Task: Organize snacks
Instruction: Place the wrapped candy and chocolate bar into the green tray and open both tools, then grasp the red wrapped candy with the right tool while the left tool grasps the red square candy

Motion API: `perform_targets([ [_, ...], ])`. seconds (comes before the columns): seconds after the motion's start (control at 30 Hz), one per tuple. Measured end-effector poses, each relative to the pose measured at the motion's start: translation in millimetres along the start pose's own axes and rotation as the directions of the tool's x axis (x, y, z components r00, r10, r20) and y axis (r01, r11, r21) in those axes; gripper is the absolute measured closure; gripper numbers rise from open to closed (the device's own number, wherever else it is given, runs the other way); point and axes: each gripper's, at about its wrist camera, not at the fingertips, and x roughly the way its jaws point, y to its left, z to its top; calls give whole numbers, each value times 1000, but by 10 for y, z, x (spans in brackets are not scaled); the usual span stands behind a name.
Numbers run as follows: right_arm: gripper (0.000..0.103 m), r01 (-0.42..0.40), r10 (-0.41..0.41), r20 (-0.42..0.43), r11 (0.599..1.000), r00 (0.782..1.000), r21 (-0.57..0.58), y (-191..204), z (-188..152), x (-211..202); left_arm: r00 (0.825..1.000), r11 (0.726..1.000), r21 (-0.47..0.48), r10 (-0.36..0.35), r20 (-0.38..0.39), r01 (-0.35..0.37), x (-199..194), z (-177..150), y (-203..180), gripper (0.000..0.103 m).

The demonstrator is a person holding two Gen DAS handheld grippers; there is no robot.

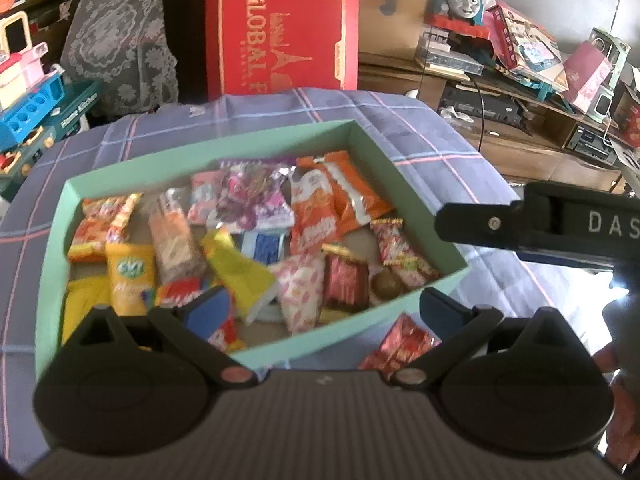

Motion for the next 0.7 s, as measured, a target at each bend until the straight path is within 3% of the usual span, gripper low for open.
perform_targets([
  [0.37, 0, 37, -37, -107, 999, 994, -1, -26, -438, -33, 997, 996, -76, 52, -57, -56, -260, -592, 425, 0],
  [0.7, 0, 10, -22, -216, 998, 976, -57, 214, -869, 75, 980, 964, -196, 161, -117, -181, -617, -1294, 1071, 0],
])
